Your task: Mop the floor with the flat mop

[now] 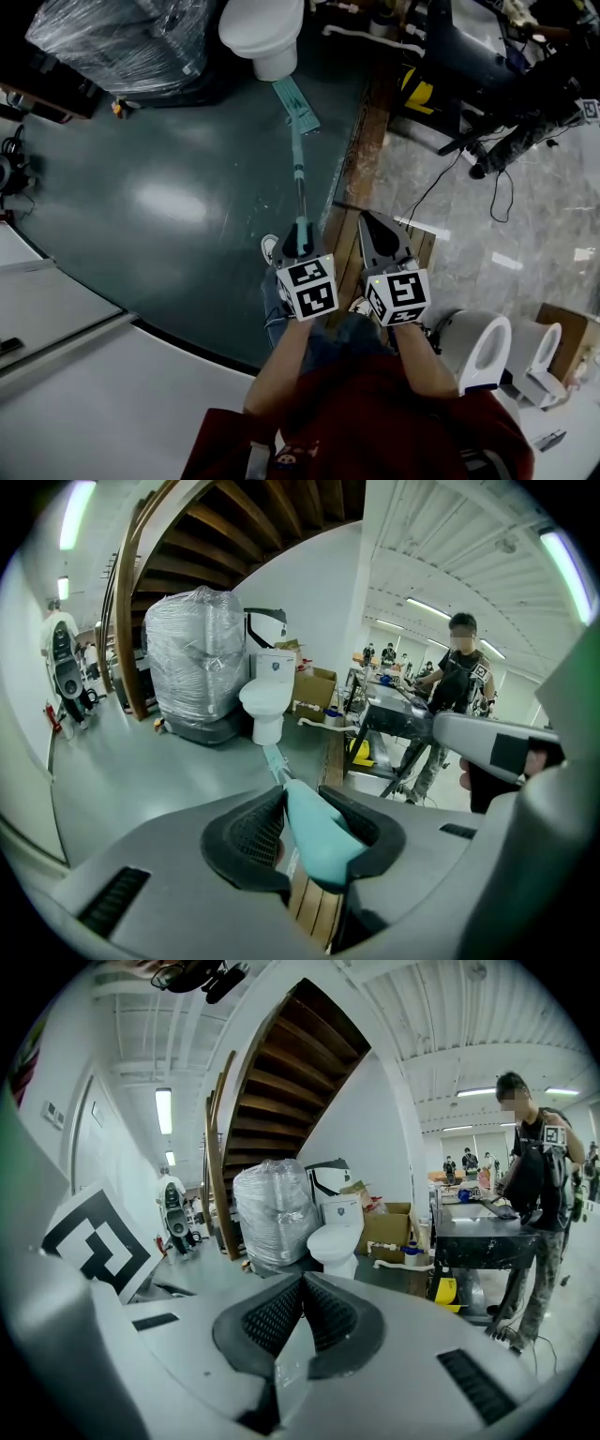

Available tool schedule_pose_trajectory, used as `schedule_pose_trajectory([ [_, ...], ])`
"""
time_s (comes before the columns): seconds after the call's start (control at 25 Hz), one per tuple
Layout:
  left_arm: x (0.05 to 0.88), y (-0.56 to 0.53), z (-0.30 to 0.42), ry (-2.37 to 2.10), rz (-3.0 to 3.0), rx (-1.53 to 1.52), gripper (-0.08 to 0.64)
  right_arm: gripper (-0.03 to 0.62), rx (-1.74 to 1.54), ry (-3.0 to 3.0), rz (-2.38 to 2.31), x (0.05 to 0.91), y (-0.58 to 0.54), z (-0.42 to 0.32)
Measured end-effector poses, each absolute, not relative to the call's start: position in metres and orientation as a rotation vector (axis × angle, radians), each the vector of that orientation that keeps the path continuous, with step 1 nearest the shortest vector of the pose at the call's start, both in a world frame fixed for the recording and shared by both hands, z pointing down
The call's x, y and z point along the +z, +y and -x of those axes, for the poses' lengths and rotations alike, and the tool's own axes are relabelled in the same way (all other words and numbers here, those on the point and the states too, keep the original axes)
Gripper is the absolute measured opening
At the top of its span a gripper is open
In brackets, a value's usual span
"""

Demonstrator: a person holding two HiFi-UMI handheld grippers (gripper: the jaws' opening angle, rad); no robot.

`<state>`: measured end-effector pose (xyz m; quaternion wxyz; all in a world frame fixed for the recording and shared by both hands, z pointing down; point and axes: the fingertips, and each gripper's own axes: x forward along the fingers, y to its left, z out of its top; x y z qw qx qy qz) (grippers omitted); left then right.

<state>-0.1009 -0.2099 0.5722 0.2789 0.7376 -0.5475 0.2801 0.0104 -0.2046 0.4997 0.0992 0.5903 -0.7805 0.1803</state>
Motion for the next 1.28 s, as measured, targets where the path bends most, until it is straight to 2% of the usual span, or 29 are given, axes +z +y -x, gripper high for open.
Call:
schedule_pose_trajectory([
  [0.64,0.563,-0.157,0.103,-1.478,-1.962,0.751,0.129,0.017,0.493,-2.342,-1.752,0.480,-0.160,-0.011],
  [1.28,0.532,-0.059,0.085,-1.532,-1.963,0.734,0.129,0.017,0.420,-2.417,-1.739,0.441,-0.077,-0.038],
])
